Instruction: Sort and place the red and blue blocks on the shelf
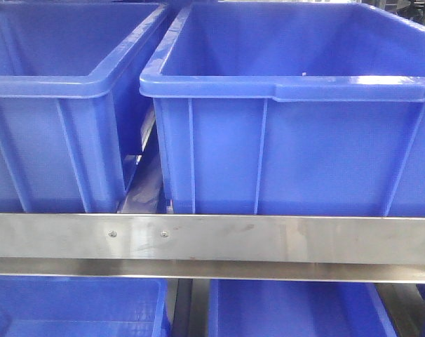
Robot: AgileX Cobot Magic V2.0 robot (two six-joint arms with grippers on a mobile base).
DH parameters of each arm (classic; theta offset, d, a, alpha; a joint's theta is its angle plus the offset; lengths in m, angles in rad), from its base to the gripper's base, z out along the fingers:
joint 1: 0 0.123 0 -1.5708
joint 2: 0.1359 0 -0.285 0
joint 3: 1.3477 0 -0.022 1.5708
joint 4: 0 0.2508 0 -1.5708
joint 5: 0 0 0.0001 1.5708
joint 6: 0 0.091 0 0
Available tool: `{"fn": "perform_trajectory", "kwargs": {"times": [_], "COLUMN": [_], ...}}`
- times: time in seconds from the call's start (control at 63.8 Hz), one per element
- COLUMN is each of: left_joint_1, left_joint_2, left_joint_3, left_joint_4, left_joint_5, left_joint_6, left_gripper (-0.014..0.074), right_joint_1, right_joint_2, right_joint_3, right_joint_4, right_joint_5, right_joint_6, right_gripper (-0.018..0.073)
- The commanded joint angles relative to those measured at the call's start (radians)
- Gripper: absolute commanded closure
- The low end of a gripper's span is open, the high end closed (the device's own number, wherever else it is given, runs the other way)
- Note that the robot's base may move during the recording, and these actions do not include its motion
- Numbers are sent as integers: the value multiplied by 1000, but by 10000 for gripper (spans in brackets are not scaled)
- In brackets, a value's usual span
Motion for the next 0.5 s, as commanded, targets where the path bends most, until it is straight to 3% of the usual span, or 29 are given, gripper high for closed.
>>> {"fn": "perform_trajectory", "kwargs": {"times": [0.0, 0.486], "left_joint_1": [0, 0], "left_joint_2": [0, 0], "left_joint_3": [-27, -27], "left_joint_4": [11, 11], "left_joint_5": [-74, -74], "left_joint_6": [2, 2], "left_gripper": [472, 472], "right_joint_1": [-1, -3], "right_joint_2": [-5, -5], "right_joint_3": [-28, -28], "right_joint_4": [-15, -20], "right_joint_5": [-72, -81], "right_joint_6": [-1, -1], "right_gripper": [502, 502]}}
